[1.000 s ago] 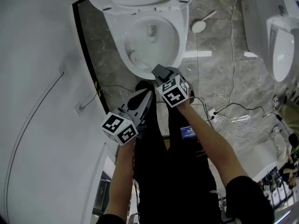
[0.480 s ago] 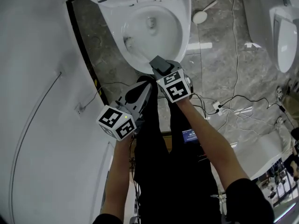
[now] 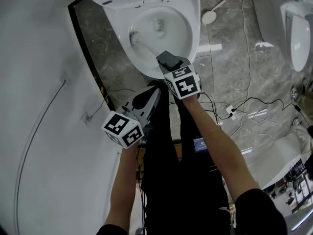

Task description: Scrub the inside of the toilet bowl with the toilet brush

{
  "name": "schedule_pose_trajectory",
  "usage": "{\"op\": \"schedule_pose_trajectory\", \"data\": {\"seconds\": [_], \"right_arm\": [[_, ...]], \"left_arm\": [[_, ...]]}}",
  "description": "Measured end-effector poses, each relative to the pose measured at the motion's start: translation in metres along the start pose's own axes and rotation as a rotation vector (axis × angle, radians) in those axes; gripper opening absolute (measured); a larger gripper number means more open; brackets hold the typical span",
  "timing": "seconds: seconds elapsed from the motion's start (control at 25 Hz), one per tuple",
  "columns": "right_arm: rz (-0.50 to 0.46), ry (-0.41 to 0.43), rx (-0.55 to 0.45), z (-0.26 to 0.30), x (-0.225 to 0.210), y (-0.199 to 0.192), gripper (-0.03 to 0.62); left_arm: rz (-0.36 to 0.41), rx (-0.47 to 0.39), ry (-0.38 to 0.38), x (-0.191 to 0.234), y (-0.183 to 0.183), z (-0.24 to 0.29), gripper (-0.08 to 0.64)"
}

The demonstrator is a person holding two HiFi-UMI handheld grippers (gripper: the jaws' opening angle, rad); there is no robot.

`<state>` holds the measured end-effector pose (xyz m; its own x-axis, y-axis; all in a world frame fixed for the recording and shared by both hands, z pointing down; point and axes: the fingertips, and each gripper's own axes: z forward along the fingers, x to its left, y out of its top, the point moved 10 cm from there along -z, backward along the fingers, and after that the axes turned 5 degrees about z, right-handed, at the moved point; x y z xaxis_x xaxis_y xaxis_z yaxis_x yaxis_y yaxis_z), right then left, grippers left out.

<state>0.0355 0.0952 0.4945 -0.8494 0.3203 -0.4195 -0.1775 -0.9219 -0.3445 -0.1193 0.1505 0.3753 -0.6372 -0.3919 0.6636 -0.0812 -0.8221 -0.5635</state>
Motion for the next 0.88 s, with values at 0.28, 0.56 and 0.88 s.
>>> {"op": "schedule_pose_trajectory", "data": {"seconds": [0.28, 0.56, 0.88], "right_arm": [[0.024, -0.052, -0.044, 0.009, 0.003, 0.02, 0.156], [-0.187, -0.154, -0.043, 0.013, 0.012, 0.038, 0.156], [-0.267, -0.256, -0.071, 0.012, 0.002, 0.052, 0.156]], "left_arm": [[0.026, 0.038, -0.036, 0.012, 0.004, -0.005, 0.009], [0.038, 0.05, -0.049, 0.025, 0.013, -0.013, 0.009], [0.047, 0.068, -0.067, 0.036, 0.016, -0.015, 0.009]]}}
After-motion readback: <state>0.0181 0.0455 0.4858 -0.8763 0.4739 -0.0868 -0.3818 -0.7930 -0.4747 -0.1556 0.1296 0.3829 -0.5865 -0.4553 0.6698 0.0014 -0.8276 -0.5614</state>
